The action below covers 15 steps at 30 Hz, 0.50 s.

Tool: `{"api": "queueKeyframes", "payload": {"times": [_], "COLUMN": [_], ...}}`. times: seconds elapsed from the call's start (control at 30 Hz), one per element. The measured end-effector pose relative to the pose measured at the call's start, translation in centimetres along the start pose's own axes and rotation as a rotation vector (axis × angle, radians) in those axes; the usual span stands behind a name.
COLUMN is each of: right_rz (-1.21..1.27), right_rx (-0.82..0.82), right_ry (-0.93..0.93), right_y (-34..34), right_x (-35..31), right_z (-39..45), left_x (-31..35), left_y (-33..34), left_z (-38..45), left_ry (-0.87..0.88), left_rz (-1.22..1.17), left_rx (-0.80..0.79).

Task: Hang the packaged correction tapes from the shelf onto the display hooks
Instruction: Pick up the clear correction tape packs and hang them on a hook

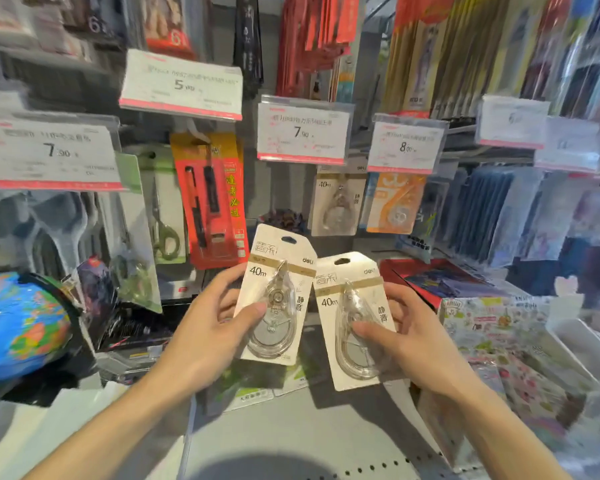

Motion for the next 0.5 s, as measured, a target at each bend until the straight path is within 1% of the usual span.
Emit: {"api": "queueKeyframes", "payload": {"times": [0.13,0.27,0.4,0.5], "right_rz": [0.035,0.051,0.081,0.103], "right_rx": [-0.045,-0.074,-0.074,-0.084], "right_ry": [-0.114,-0.216,-0.296,-0.335], "right_y": [-2.9,-6.9,-10.7,-12.2], "right_x": [-1.9,-2.5,-2.8,-3.4], "right_z": [0.9,1.6,3.0,4.2], "left_x": [3.2,5.9,7.4,8.5], "left_y": [1.4,4.4,7.1,8.2], "left_z": [0.1,0.2,0.9,1.3], "left_ry": [0.073,0.123,0.125,0.114], "left_rz": [0.057,0.129,0.177,0.236], "left_rx": [0.043,0.097,0.157,0.189]}}
Point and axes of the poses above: each hand's wrist, its own z-axis towards the middle knuckle, its own y-axis out of the palm, x = y × z, the point moved 5 cm from there along z, towards the middle knuckle, and after that the axes turned 8 degrees about -x, right-handed, at the moved point
